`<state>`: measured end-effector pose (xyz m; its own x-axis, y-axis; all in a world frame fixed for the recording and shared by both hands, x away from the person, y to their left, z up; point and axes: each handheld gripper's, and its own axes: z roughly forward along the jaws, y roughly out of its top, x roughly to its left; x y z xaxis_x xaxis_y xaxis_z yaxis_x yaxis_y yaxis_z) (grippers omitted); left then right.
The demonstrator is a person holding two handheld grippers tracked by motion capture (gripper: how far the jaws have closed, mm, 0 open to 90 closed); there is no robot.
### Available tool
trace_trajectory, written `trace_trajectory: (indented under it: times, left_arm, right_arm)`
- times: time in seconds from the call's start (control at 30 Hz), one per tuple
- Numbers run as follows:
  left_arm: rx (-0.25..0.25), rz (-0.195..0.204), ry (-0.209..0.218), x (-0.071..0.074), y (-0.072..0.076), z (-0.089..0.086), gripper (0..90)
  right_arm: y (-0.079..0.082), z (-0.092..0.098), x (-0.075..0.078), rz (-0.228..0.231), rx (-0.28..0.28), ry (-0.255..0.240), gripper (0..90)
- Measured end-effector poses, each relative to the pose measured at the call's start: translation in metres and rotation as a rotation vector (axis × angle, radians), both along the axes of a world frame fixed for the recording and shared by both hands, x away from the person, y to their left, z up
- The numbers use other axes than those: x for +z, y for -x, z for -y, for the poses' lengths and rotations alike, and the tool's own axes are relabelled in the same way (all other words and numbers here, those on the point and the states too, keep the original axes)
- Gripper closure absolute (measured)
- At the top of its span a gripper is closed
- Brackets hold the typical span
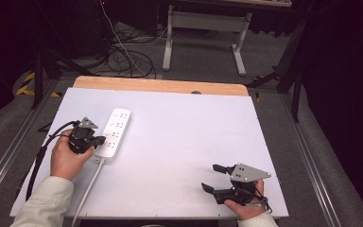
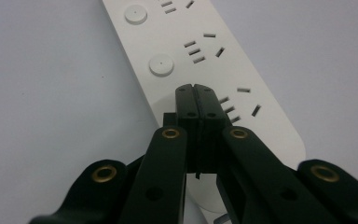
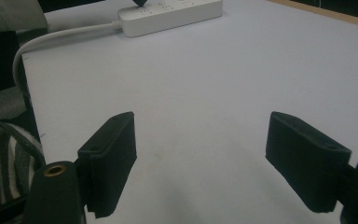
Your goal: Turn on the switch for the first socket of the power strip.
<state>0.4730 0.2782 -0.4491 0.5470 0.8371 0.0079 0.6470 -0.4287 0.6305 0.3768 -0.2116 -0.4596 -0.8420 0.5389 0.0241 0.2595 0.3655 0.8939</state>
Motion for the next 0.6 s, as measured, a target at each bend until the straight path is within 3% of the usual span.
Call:
trace_trajectory:
  times: [0.1,0.23,0.6]
  left_arm:
    - [0.003,-0.009,0.021,-0.0007,-0.0001,-0.0015,90.0]
    - [0.0,-0.003,0.006,-0.0012,0.0004,0.0002,90.0]
    - [0.005,-0.008,0.023,-0.0026,0.0004,-0.002,90.0]
  right_arm:
    - [0.0002,-0.0002,-0.0001,-0.001,0.001,0.0,24.9]
    - [0.0,-0.0002,-0.0001,-0.001,0.001,0.001,24.9]
    - [0.0001,-0.0004,-0.0003,-0.003,0.001,-0.001,24.9]
